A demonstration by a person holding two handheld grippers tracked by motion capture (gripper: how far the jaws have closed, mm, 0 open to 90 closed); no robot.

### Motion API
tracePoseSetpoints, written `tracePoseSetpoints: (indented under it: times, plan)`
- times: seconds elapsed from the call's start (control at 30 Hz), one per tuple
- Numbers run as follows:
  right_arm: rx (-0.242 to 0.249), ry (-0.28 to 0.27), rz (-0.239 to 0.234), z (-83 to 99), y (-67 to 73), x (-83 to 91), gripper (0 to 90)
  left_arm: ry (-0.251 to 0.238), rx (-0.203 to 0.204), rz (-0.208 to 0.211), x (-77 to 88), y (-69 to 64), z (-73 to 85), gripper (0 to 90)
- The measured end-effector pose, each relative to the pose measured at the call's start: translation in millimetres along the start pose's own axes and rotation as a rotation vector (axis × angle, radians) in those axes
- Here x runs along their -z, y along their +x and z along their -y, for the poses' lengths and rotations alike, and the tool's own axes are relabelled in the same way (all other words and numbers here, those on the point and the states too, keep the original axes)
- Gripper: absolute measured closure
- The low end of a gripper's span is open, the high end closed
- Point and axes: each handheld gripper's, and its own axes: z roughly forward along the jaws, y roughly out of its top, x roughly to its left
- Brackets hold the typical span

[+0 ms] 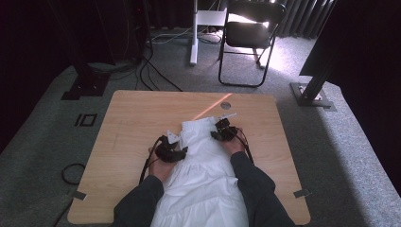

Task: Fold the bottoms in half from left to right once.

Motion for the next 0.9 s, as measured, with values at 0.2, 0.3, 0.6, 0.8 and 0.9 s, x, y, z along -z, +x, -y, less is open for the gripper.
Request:
tracePoseSetpoints:
  times: [0.2, 0.3, 0.6, 0.8, 0.9]
  plan:
    - [-0.039, -0.007, 0.008, 3.3, -0.7, 2.3, 78.8, 0.072, 0.029, 0.044, -36.6, 9.2, -22.4, 32.4]
    - [-0.053, -0.017, 0.025, 5.3, -3.3, 3.4, 79.3, 0.103, 0.040, 0.035, -52.5, 11.0, -22.5, 31.3]
    - [-0.066, -0.019, 0.047, 6.0, -11.0, 4.7, 79.0, 0.117, 0.004, 0.032, -68.6, 8.7, -24.3, 31.1]
    - [-0.065, -0.022, 0.060, 5.8, -12.1, 4.4, 78.7, 0.134, -0.012, 0.037, -71.9, 8.3, -30.6, 42.3]
    - [-0.068, -0.024, 0.060, 5.8, -12.8, 4.3, 78.6, 0.142, -0.008, 0.042, -73.4, 8.0, -33.6, 48.3]
